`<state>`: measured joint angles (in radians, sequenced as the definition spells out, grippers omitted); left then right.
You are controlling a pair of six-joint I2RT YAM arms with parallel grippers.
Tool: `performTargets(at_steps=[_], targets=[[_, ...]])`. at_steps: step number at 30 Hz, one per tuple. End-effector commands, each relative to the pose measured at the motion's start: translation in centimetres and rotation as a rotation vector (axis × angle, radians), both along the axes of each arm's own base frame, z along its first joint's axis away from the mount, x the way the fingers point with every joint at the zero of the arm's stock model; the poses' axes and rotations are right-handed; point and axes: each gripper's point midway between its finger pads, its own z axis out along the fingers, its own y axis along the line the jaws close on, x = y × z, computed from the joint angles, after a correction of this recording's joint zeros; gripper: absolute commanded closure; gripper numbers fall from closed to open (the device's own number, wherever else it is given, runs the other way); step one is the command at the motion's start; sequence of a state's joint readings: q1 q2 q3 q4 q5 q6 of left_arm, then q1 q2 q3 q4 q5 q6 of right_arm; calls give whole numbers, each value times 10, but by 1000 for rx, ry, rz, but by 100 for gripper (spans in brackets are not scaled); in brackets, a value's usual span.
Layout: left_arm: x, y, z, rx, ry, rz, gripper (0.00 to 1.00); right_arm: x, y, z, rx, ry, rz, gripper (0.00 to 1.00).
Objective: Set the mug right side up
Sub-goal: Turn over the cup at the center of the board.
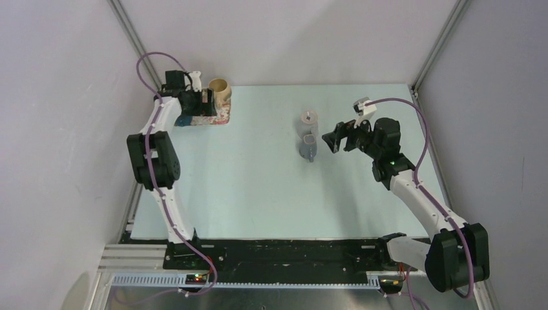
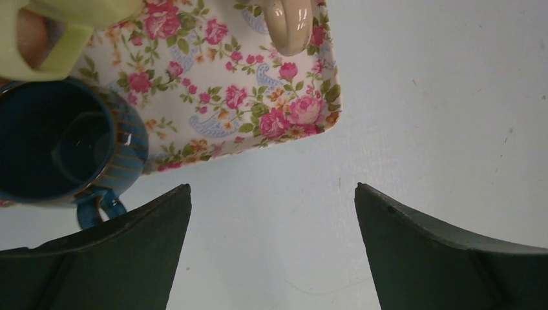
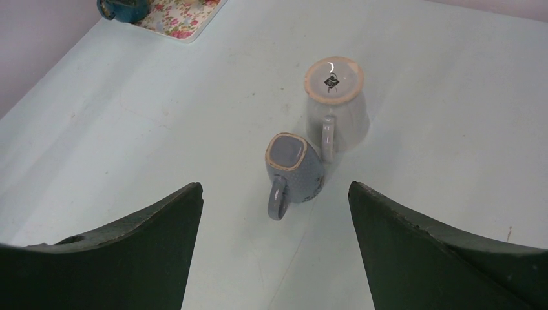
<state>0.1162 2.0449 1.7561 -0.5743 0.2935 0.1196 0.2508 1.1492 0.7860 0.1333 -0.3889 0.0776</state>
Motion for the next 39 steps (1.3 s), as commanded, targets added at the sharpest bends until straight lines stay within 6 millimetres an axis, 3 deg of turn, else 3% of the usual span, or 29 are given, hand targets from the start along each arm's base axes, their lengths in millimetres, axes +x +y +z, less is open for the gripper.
performTargets(at_steps=[1,7,10,23,26,32,37,38,39], targets=[[16,7,6,39,-26,43,0,5,-7,16,5,-65,-33,12],[12,17,-19,19,43,69,0,9,-7,10,-2,-55,-39,12],[13,33,-29,-27,65,115,0,11,-5,5,-8,-46,-35,12],[9,88,-28,-110,65,239,0,12,-2,-1,-16,-36,-25,12],[8,90,-29,-119,65,240,0,12,-1,-2,-18,-34,-21,12],[5,75,-24,-168,62,193,0,11,-1,-1,-15,-35,-19,12],[-13,58,-9,-187,54,154,0,9,-1,2,-22,-46,-11,12],[-16,53,4,-191,27,137,0,9,0,1,-26,-46,-7,12],[-25,49,1,-199,41,130,0,9,-1,0,-34,-49,-9,12]])
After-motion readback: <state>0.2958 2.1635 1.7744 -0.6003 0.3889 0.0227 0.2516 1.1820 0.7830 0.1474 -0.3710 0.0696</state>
